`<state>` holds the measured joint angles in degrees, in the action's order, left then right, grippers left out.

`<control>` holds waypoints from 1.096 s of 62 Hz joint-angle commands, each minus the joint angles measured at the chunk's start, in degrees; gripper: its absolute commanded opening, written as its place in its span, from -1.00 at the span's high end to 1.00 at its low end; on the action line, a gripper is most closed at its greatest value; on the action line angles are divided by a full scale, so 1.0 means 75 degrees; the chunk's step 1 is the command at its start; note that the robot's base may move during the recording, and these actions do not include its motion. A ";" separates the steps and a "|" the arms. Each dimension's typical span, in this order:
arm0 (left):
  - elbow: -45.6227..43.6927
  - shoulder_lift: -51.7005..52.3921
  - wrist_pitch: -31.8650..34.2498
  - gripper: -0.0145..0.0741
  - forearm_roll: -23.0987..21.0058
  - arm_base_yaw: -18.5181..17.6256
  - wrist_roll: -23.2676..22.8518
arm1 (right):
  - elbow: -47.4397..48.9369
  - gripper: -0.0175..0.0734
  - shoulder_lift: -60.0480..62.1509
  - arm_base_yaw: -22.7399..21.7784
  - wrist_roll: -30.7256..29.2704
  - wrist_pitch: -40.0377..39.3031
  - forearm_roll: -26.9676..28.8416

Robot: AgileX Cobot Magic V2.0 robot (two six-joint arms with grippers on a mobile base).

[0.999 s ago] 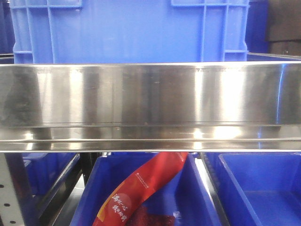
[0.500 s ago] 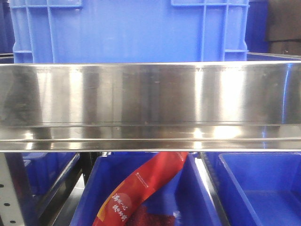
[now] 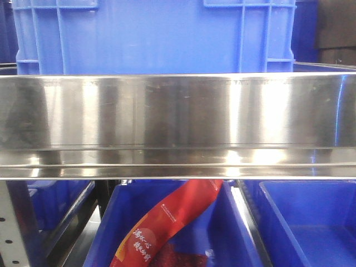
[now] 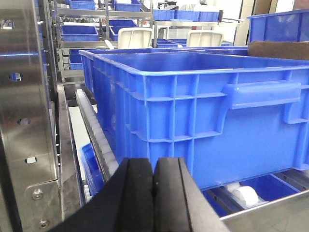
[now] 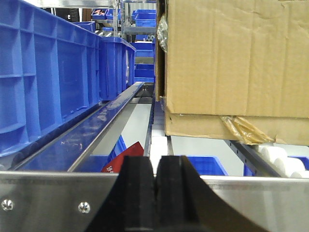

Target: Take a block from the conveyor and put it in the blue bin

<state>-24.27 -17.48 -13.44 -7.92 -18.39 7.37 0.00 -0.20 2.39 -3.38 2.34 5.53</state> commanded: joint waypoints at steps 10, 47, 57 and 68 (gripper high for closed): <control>0.0027 0.0032 0.0144 0.92 -0.0061 0.0004 -0.0045 | 0.0000 0.97 0.0026 -0.0026 0.0000 -0.0200 -0.0068; 0.2879 0.2330 0.0495 0.92 0.0619 0.2314 -0.0013 | 0.0000 0.97 0.0026 -0.0026 0.0000 -0.0200 -0.0068; 0.3236 0.2330 0.1418 0.92 0.1013 0.2463 -0.0379 | 0.0000 0.97 0.0026 -0.0026 0.0000 -0.0200 -0.0068; 0.3236 0.2330 0.1298 0.92 0.1464 0.2463 -0.0940 | 0.0000 0.97 0.0026 -0.0026 0.0000 -0.0200 -0.0068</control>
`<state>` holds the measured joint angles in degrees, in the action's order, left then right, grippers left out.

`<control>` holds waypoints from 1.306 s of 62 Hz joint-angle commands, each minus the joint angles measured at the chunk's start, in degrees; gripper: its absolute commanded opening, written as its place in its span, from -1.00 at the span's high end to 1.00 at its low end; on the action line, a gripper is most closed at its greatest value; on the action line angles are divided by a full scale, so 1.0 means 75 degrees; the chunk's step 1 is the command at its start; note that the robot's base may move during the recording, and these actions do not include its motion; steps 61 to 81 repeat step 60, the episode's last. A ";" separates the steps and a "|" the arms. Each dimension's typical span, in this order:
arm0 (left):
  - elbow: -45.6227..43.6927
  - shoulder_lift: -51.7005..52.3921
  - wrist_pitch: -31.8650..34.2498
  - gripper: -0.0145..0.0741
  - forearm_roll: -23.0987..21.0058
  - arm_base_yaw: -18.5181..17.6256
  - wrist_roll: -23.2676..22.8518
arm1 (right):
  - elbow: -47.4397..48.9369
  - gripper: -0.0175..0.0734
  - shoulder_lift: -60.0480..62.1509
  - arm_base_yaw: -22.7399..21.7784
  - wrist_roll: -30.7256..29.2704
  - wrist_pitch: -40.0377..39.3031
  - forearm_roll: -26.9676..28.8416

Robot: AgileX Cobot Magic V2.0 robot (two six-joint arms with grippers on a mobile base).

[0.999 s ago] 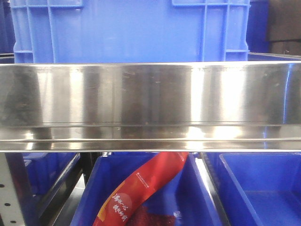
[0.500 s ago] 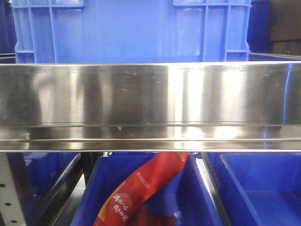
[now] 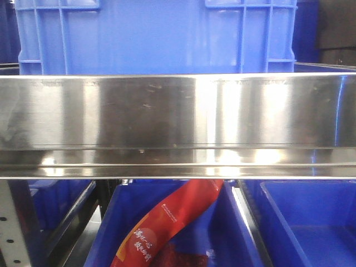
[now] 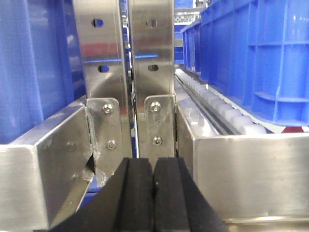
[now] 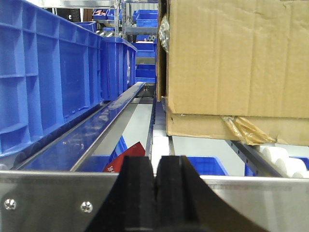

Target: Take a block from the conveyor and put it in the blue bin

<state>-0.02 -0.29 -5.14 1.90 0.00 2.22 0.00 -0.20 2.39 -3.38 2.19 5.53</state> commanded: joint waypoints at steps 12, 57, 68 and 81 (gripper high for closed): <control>0.0003 0.0039 0.0221 0.92 0.0120 0.0011 -0.0296 | -0.0001 0.97 0.0026 -0.0026 0.0000 -0.0181 -0.0068; 0.0003 0.0039 0.0221 0.92 0.0120 0.0011 -0.0296 | -0.0001 0.97 0.0026 -0.0026 0.0000 -0.0181 -0.0068; 0.0003 0.0039 0.0221 0.92 0.0120 0.0011 -0.0296 | -0.0001 0.97 0.0026 -0.0026 0.0000 -0.0181 -0.0068; 0.0003 0.0039 0.0221 0.92 0.0120 0.0011 -0.0296 | -0.0001 0.97 0.0026 -0.0026 0.0000 -0.0181 -0.0068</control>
